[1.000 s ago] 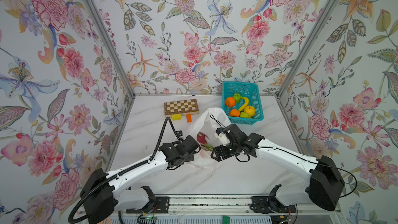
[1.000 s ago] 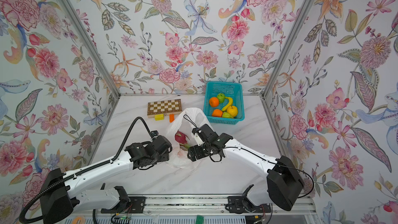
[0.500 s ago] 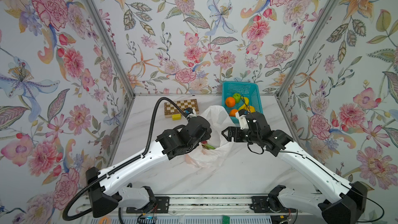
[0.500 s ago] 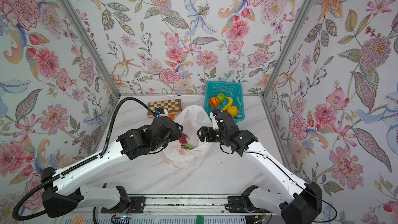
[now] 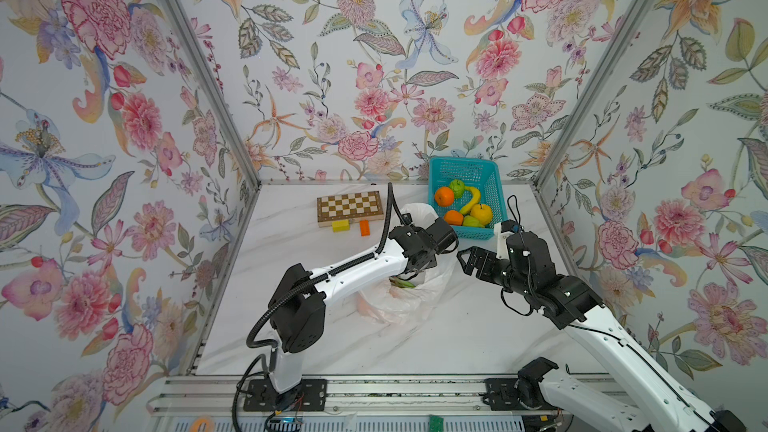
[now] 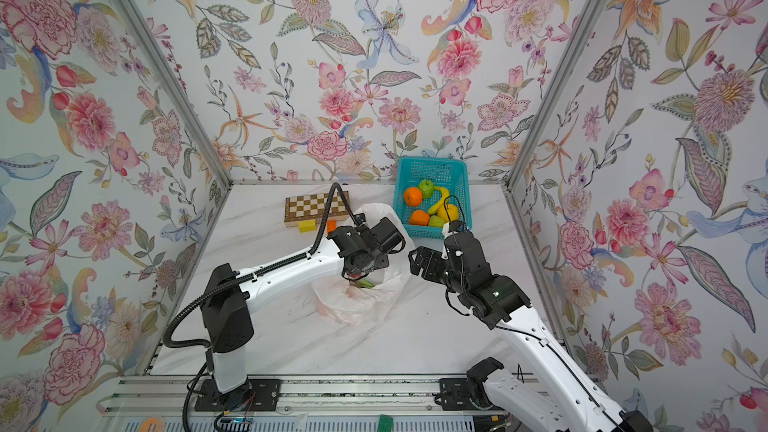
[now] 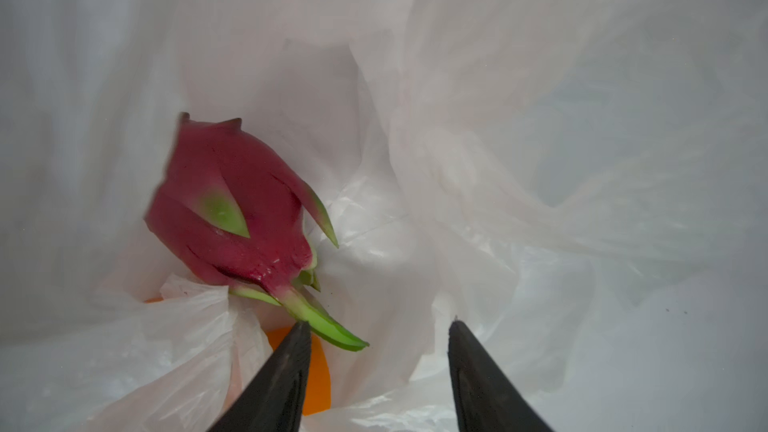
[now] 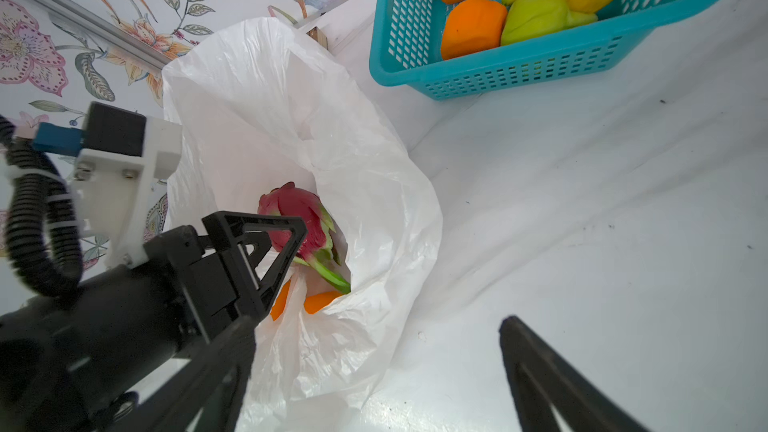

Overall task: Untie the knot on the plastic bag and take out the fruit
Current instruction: 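Grasp the pink dragon fruit in the bag with the left gripper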

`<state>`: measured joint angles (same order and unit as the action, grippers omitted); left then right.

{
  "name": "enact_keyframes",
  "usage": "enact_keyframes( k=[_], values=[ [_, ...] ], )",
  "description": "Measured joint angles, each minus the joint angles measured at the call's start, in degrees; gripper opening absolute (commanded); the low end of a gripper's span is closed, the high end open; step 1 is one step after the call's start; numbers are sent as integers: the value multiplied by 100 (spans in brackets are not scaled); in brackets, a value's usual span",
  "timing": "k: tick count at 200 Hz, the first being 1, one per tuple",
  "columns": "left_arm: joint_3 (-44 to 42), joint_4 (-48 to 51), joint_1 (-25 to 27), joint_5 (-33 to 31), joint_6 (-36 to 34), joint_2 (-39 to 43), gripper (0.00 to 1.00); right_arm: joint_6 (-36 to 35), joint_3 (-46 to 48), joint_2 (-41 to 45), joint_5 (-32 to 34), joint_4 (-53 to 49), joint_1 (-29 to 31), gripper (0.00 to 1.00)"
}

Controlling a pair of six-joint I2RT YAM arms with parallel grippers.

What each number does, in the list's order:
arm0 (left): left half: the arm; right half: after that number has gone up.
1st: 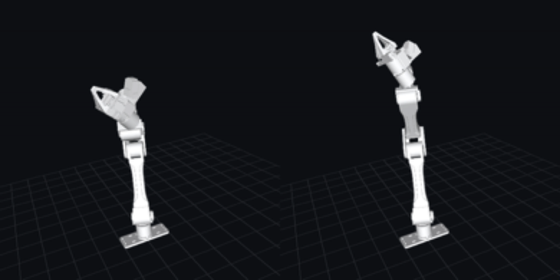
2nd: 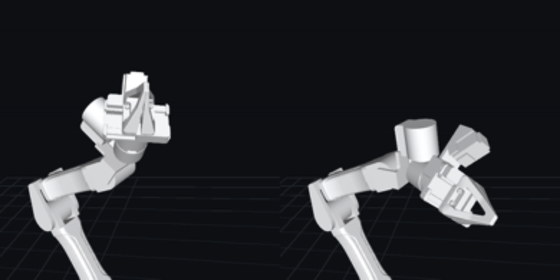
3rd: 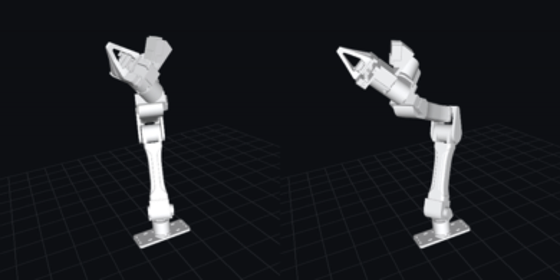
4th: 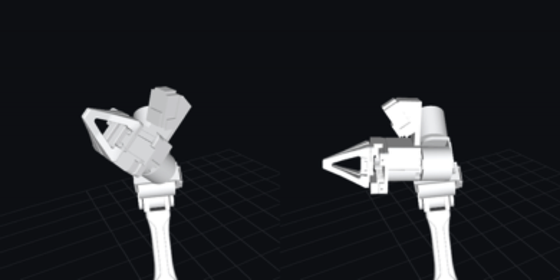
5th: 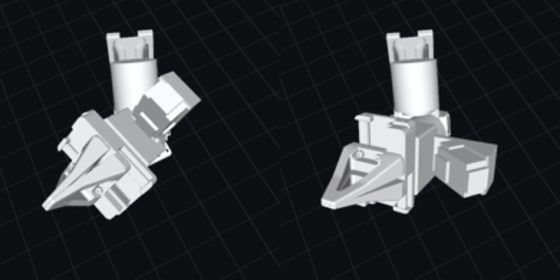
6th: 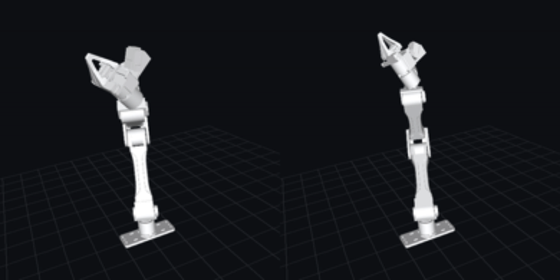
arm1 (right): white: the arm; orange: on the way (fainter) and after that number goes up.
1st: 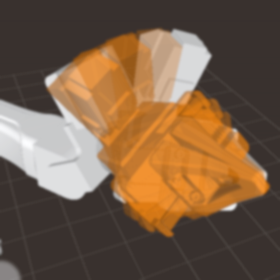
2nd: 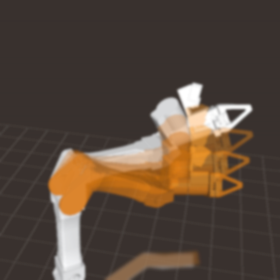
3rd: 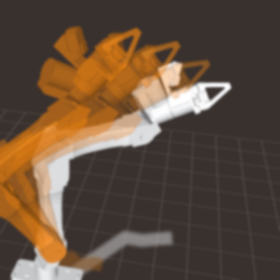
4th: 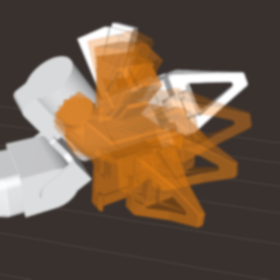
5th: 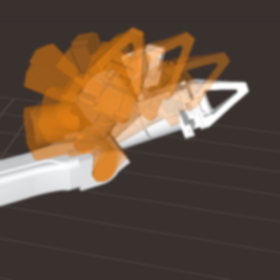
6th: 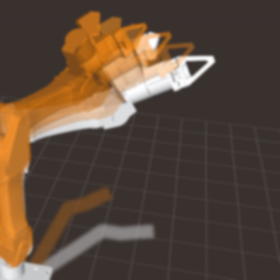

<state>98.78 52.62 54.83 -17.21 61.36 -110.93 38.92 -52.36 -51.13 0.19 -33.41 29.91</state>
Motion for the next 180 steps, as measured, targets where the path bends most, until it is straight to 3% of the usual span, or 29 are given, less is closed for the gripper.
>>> enact_keyframes(
  k=[22,53,88,126,180],
  values=[
    [63,155,-264,-136,-114,-175,65,17,33,111,48,-26,-2,93],
    [46,350,-579,-286,-170,-229,85,20,70,195,81,-120,-7,93],
    [-632,234,-645,-297,-142,-42,99,42,74,240,98,-166,-13,93],
    [-1325,-146,-667,-223,-87,81,99,42,74,208,94,-175,-17,93],
    [-1416,-752,-901,-87,-214,81,99,39,72,61,92,-177,-17,93]
  ],
)
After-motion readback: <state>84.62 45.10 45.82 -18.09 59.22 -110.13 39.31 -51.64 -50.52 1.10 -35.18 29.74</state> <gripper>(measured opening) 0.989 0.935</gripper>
